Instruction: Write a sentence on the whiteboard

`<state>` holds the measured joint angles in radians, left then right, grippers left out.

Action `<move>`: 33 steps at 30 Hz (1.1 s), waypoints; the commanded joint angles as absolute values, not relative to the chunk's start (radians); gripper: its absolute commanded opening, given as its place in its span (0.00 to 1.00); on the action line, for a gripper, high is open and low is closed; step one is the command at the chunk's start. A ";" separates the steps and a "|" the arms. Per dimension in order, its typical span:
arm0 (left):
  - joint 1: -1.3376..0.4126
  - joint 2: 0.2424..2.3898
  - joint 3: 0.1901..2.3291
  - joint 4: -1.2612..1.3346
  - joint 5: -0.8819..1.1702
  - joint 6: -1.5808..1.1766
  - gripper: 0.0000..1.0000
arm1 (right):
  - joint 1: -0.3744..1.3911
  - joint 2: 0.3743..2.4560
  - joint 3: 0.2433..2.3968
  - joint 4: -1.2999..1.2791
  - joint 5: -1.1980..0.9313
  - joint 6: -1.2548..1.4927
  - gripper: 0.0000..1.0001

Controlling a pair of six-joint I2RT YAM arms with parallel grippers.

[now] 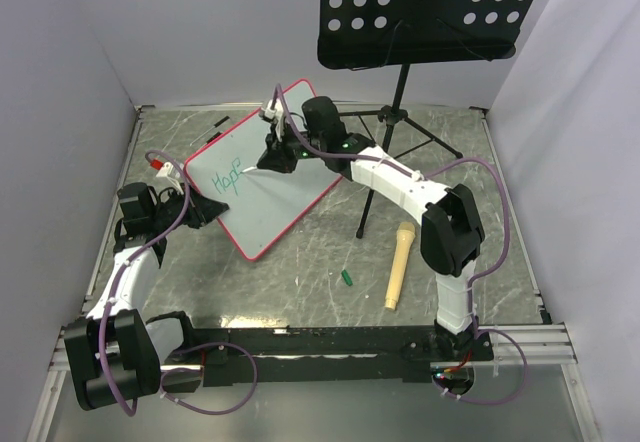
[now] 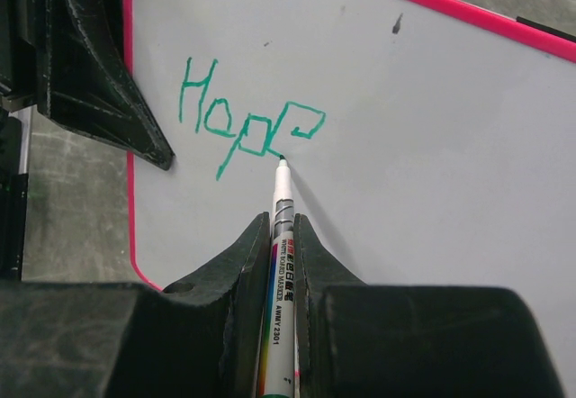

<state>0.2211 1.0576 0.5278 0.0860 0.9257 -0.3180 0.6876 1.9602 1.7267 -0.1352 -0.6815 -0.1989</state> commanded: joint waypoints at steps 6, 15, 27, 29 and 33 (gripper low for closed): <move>0.215 1.035 0.561 0.138 0.899 -0.245 0.01 | 0.657 1.910 1.744 -0.101 -0.641 -0.209 0.00; 0.216 1.035 0.561 0.140 0.899 -0.245 0.01 | 0.640 1.859 1.758 -0.083 -0.675 -0.181 0.00; 0.216 1.035 0.560 0.141 0.902 -0.247 0.01 | 0.627 1.767 1.692 -0.092 -0.747 -0.189 0.00; 0.216 1.035 0.560 0.143 0.902 -0.249 0.01 | 0.617 1.763 1.707 -0.124 -0.762 -0.196 0.00; 0.215 1.031 0.558 0.146 0.902 -0.249 0.01 | 0.574 1.767 1.730 -0.175 -0.805 -0.238 0.00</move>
<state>0.2192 1.0569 0.5278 0.0933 0.9306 -0.3084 0.6193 1.8050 1.6997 -0.1314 -0.7494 -0.1883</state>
